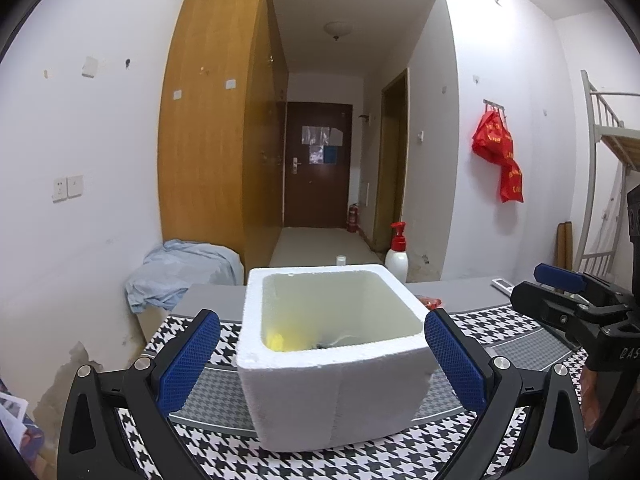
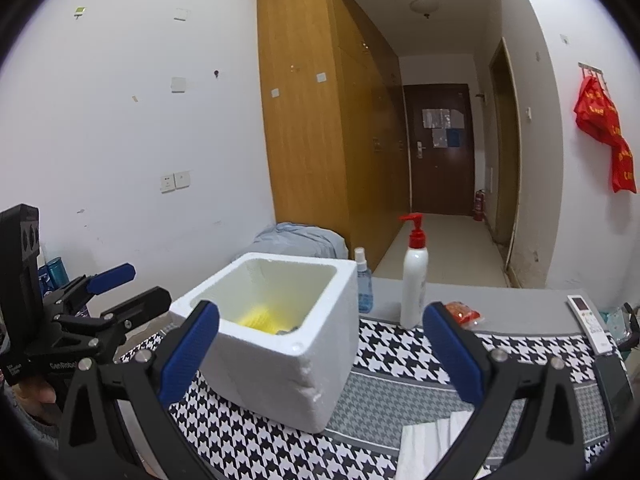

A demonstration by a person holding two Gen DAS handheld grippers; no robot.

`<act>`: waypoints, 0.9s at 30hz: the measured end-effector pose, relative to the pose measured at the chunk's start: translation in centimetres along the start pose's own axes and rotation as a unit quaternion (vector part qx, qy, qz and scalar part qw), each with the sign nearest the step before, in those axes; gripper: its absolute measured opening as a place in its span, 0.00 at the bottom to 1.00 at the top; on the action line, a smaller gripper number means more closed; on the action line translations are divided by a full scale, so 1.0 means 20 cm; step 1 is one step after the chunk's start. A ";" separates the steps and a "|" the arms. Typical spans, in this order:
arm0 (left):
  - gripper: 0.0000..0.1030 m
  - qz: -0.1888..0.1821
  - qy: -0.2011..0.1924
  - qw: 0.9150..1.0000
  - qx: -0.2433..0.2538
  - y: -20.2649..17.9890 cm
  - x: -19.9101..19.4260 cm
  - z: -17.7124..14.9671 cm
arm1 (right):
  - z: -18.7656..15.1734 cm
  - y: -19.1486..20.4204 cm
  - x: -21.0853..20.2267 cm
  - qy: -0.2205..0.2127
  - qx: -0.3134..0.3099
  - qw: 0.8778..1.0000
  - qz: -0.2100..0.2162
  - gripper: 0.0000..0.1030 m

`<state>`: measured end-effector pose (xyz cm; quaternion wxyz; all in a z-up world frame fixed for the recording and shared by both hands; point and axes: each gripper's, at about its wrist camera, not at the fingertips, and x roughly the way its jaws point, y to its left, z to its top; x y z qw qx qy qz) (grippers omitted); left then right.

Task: Organize soft objects
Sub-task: 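Pull both open tools back from the foam box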

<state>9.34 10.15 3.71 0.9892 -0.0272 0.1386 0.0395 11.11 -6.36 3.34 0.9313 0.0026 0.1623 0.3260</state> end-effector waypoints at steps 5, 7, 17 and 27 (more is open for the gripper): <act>0.99 -0.013 0.012 1.000 0.007 -0.05 0.03 -0.06 | -0.07 -0.03 -0.02 0.003 0.003 1.000 -0.021 1.00; 0.99 -0.017 0.013 1.000 0.006 -0.07 0.04 -0.08 | -0.09 -0.05 -0.02 0.008 0.009 1.000 -0.024 1.00; 0.99 -0.031 0.021 0.999 0.007 -0.14 0.11 -0.15 | -0.20 -0.14 -0.05 0.017 0.036 0.998 -0.045 1.00; 0.99 -0.057 0.038 0.998 0.008 -0.16 0.16 -0.18 | -0.28 -0.19 -0.07 0.032 0.047 0.997 -0.059 1.00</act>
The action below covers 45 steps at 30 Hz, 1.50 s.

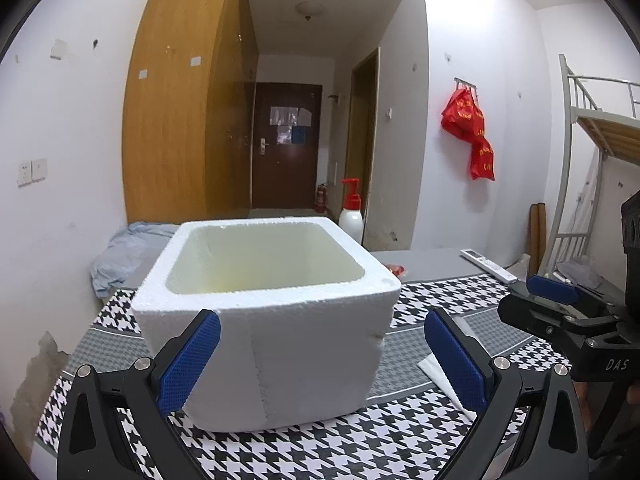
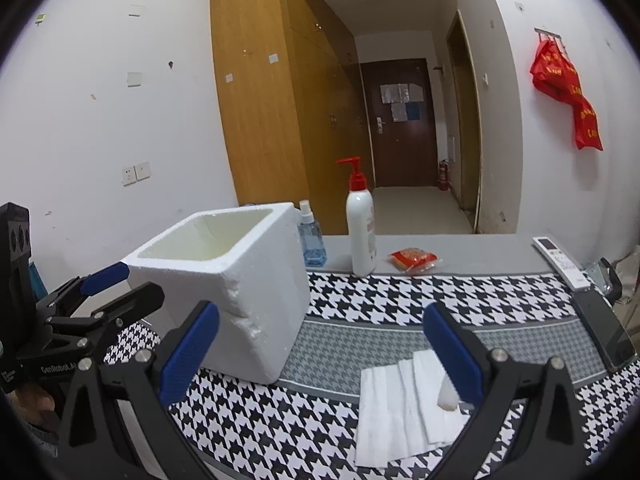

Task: Organize soft objects
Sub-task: 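Pull both open tools back from the foam box, then move both tools toward the white tissue stack on the table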

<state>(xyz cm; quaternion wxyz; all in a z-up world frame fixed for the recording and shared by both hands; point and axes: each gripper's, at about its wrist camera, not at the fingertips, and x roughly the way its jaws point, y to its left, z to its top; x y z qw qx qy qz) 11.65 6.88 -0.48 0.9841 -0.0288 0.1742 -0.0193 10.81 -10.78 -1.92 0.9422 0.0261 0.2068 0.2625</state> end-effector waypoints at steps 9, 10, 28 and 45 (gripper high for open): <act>0.99 -0.021 0.024 0.999 0.007 -0.07 0.06 -0.05 | -0.05 -0.05 0.01 0.010 0.008 1.000 -0.017 1.00; 0.99 -0.023 0.026 0.999 0.007 -0.08 0.07 -0.05 | -0.05 -0.06 0.01 0.010 0.009 1.000 -0.018 1.00; 0.99 -0.098 0.062 0.992 0.044 -0.34 0.22 -0.06 | -0.12 -0.30 -0.09 0.028 0.043 0.993 -0.103 1.00; 0.99 -0.111 0.114 0.985 0.065 -0.53 0.31 -0.16 | -0.21 -0.51 -0.07 0.060 0.074 0.989 -0.112 1.00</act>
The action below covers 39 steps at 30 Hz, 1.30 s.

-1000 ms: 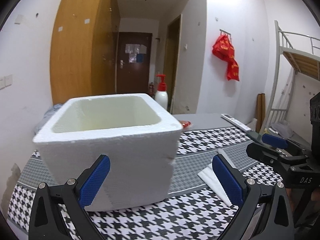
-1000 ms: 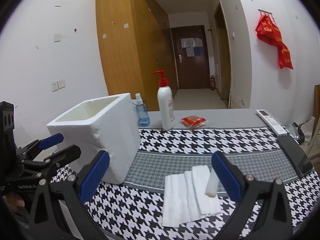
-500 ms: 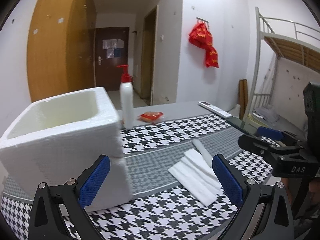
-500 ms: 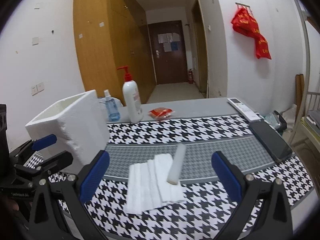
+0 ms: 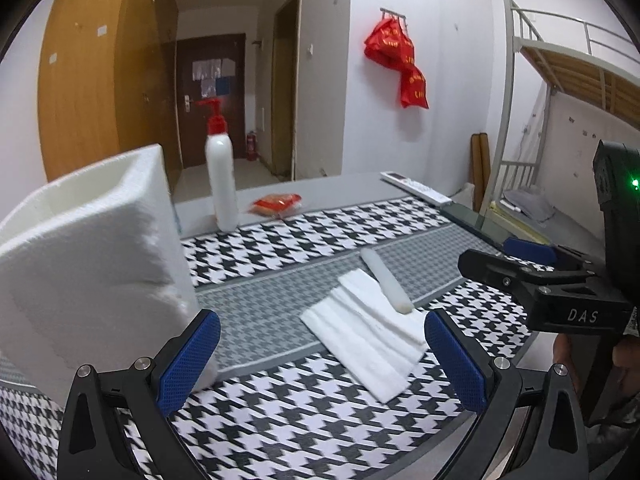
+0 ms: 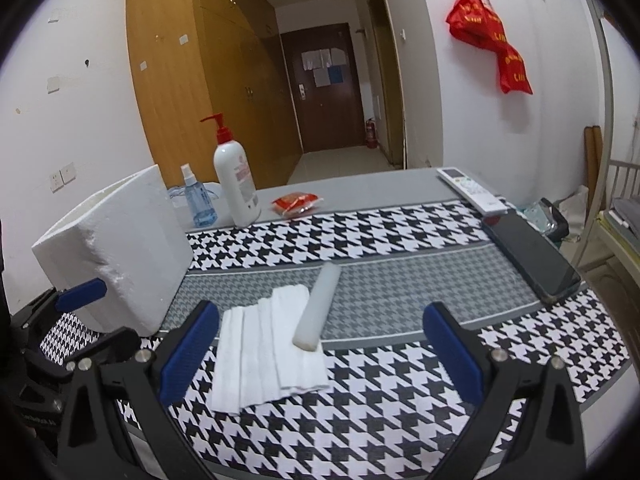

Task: Organize soft objects
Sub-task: 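Move both tools toward the white tissue stack on the table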

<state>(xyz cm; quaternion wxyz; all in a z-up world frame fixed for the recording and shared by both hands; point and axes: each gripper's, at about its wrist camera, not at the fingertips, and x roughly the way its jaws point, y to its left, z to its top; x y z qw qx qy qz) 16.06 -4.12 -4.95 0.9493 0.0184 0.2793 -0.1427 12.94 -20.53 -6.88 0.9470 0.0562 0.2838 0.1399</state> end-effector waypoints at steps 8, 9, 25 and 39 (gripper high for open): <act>0.99 0.022 0.052 0.998 -0.040 -0.05 0.15 -0.03 | -0.01 -0.11 0.02 0.011 0.002 1.000 -0.009 1.00; 0.99 0.024 0.055 0.997 -0.043 -0.06 0.17 -0.03 | -0.01 -0.12 0.03 0.012 0.002 1.000 -0.011 1.00; 0.88 0.024 0.105 0.993 -0.052 -0.19 0.35 -0.03 | -0.01 -0.25 0.06 0.025 0.007 1.000 -0.006 1.00; 0.66 0.052 0.153 0.987 -0.020 -0.23 0.49 -0.06 | 0.00 -0.27 0.17 0.041 0.004 0.999 0.004 1.00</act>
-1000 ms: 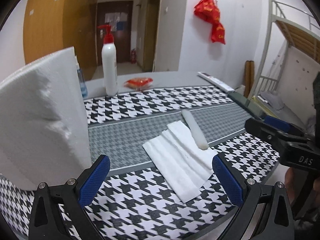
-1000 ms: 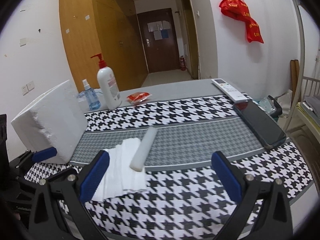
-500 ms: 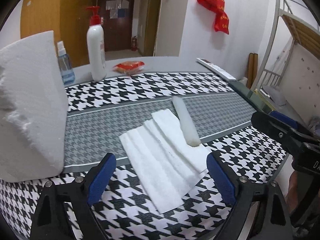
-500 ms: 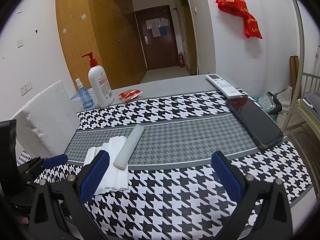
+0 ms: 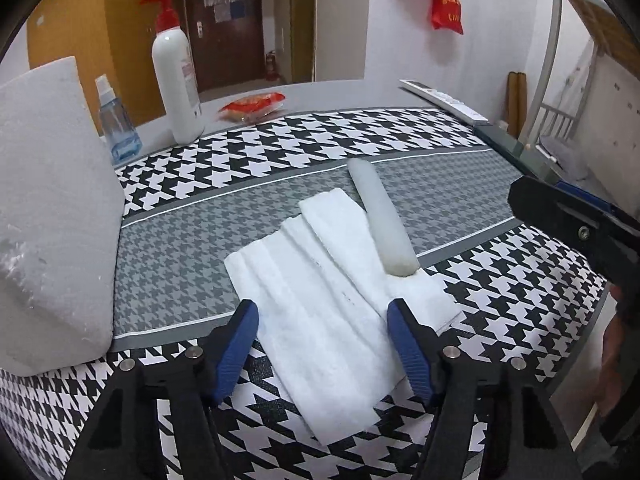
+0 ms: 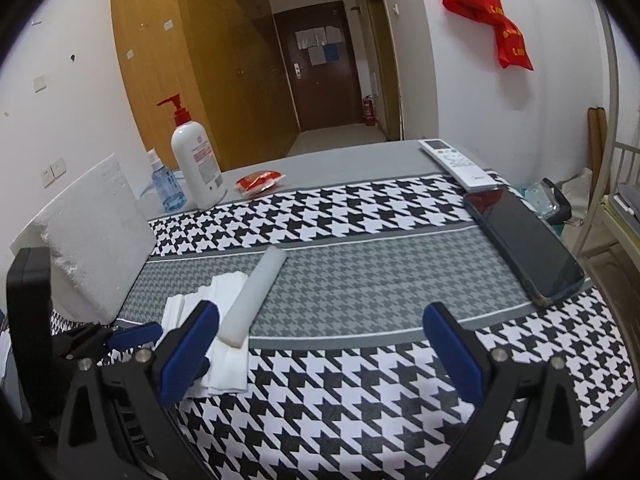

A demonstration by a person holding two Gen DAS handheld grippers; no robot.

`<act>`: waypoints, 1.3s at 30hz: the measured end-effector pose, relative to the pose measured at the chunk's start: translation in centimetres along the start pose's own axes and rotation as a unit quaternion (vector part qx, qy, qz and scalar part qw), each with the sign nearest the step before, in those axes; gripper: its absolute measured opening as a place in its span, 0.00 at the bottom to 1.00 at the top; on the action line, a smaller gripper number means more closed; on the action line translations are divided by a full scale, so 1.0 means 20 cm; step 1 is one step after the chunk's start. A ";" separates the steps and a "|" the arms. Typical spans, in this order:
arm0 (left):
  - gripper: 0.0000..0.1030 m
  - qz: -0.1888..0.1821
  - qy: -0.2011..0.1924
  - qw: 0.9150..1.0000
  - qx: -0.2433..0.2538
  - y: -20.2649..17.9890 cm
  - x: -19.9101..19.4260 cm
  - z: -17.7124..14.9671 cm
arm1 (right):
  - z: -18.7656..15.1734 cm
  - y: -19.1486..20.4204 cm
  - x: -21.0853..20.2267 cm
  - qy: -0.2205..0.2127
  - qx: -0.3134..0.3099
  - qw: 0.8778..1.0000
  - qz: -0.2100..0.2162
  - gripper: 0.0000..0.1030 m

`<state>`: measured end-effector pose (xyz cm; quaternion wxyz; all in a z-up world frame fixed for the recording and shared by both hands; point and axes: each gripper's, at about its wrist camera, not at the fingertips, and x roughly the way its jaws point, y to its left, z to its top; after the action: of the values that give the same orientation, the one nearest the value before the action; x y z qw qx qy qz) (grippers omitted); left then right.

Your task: Organize soft objects

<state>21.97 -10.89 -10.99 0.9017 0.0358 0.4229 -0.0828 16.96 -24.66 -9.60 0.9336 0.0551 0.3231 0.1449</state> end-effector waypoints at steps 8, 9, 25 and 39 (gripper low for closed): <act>0.30 -0.015 0.006 1.000 0.021 0.03 0.00 0.02 | 0.01 0.05 0.01 0.007 -0.013 1.000 0.004 1.00; 0.23 -0.016 0.007 1.000 0.022 0.04 0.00 0.02 | 0.02 0.05 0.01 0.007 -0.015 1.000 0.004 1.00; 0.14 -0.023 0.000 0.999 0.027 0.11 -0.03 -0.01 | 0.05 0.27 0.32 0.108 -0.027 0.993 0.049 0.83; 0.14 -0.024 0.000 0.999 0.022 0.12 -0.03 -0.01 | 0.06 0.38 0.44 0.148 -0.038 0.987 0.052 0.68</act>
<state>21.90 -8.35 -10.66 0.8984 0.0451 0.4219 -0.1137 22.59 -14.77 -12.38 0.8679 0.0138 0.4490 0.2122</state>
